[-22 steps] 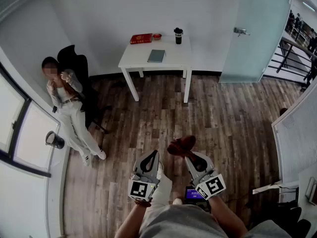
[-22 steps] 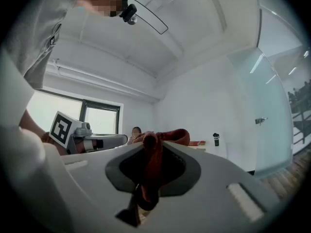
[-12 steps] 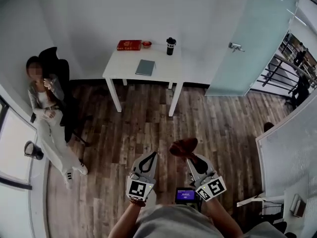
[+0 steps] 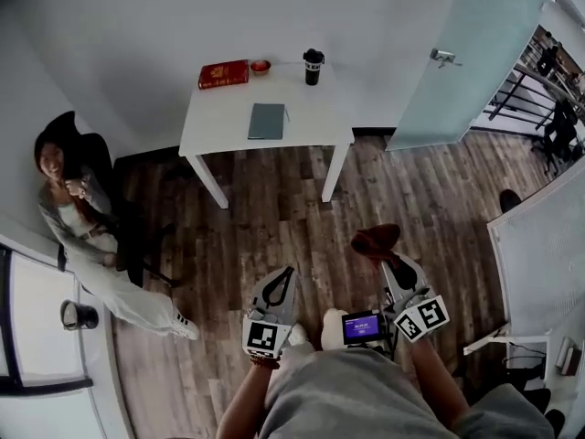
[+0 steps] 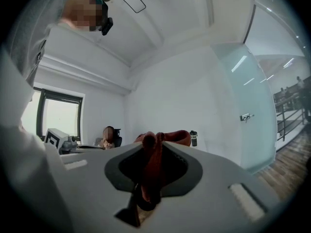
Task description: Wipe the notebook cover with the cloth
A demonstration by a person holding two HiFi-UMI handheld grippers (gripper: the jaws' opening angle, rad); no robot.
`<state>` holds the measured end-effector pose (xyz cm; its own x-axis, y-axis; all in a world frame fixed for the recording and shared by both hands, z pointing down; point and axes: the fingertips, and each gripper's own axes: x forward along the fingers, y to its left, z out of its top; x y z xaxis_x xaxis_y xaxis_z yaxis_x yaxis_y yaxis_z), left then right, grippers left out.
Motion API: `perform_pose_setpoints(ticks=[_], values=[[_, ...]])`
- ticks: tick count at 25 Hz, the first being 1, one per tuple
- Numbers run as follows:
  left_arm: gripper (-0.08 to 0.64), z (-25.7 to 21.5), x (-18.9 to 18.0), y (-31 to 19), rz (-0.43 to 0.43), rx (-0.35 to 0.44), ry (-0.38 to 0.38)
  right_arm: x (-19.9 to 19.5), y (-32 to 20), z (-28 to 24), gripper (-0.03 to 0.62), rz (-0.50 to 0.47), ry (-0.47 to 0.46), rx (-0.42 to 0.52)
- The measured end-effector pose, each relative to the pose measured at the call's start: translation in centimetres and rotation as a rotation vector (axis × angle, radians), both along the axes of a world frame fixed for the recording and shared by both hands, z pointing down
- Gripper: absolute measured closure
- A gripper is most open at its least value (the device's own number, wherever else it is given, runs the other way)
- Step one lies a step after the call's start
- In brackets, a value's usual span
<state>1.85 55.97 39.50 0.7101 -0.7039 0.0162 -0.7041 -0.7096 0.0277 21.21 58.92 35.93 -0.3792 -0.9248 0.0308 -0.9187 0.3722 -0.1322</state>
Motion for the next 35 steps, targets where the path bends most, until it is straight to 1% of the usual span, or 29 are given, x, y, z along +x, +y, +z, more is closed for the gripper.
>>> perform_pose_setpoints(ticks=[4, 8, 11, 15, 17, 20, 24, 28, 32, 35], values=[[0.550, 1.7, 0.1, -5.5, 0.007, -0.047, -0.038, 1.4, -6.0, 1.5, 0.526, 0.041, -0.041, -0.014], [0.543, 3.6, 0.8, -11.8, -0.008, -0.075, -0.080, 2.5, -13.6, 3.5, 0.526, 0.026, -0.060, -0.021], [0.534, 4.6, 1.5, -17.1, -0.029, -0.090, -0.149, 3.2, -20.4, 4.7, 0.526, -0.028, -0.062, -0.035], [0.513, 5.4, 1.6, -24.8, -0.078, -0.126, -0.238, 4.4, -29.4, 6.0, 0.526, -0.121, -0.030, -0.065], [0.504, 5.6, 1.7, -28.0, -0.099, -0.142, -0.264, 5.0, -33.4, 6.7, 0.526, -0.165, -0.014, -0.074], [0.485, 6.1, 2.2, -32.0, -0.138, -0.156, -0.274, 5.5, -39.7, 7.9, 0.526, -0.246, 0.033, -0.077], [0.458, 7.8, 1.5, -36.0, -0.157, -0.197, -0.297, 3.3, -46.3, 9.4, 0.526, -0.340, 0.057, -0.104], [0.439, 9.8, 0.8, -40.4, -0.166, -0.222, -0.293, 0.5, -52.3, 9.9, 0.525, -0.418, 0.093, -0.127], [0.412, 11.9, -0.7, -44.6, -0.146, -0.236, -0.310, -3.2, -58.0, 10.3, 0.525, -0.496, 0.141, -0.148], [0.394, 13.5, -2.1, -47.5, -0.126, -0.239, -0.299, -6.0, -61.5, 10.7, 0.525, -0.548, 0.183, -0.176]])
